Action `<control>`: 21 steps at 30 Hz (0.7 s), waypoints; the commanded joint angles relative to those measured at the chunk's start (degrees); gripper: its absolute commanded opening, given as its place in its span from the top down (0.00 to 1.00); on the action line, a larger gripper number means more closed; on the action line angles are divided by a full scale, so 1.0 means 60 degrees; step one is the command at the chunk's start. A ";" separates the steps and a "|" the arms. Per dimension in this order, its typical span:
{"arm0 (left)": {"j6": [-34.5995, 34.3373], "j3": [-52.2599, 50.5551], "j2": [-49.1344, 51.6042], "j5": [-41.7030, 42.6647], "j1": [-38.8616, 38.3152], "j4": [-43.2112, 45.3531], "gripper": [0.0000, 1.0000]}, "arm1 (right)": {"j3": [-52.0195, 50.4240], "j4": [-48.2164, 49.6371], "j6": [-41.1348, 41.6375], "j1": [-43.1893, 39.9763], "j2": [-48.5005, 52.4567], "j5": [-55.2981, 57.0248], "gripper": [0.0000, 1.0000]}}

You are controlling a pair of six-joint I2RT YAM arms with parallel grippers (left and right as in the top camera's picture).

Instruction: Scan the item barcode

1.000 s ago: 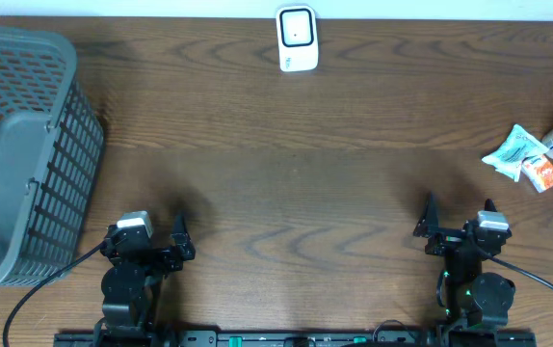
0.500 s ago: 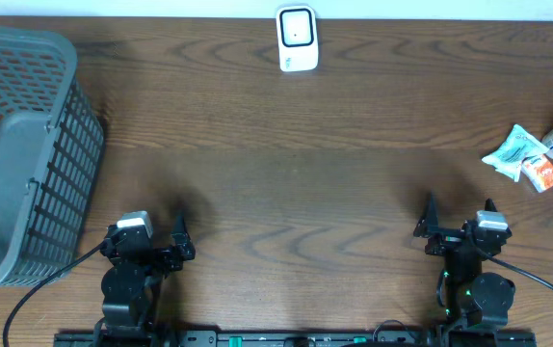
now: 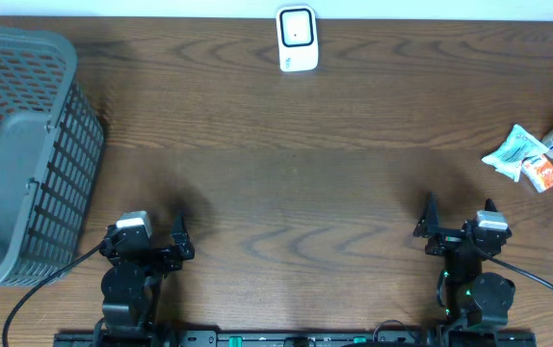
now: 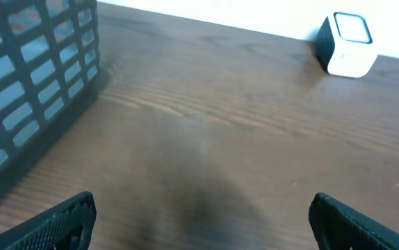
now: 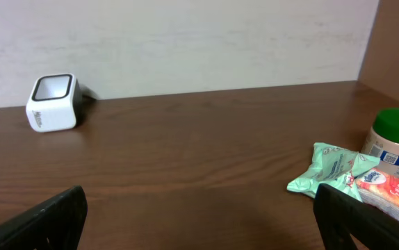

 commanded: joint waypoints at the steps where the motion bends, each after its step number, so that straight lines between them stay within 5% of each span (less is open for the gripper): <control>1: 0.0055 -0.0415 -0.0025 -0.0277 -0.0004 0.0809 0.02 | -0.0015 -0.0036 -0.0120 -0.0069 -0.0062 0.0120 0.01; 21: 0.1504 -0.1264 -0.0047 -0.0153 -0.0004 0.3045 0.02 | -0.0015 -0.0036 -0.0120 -0.0069 -0.0062 0.0120 0.01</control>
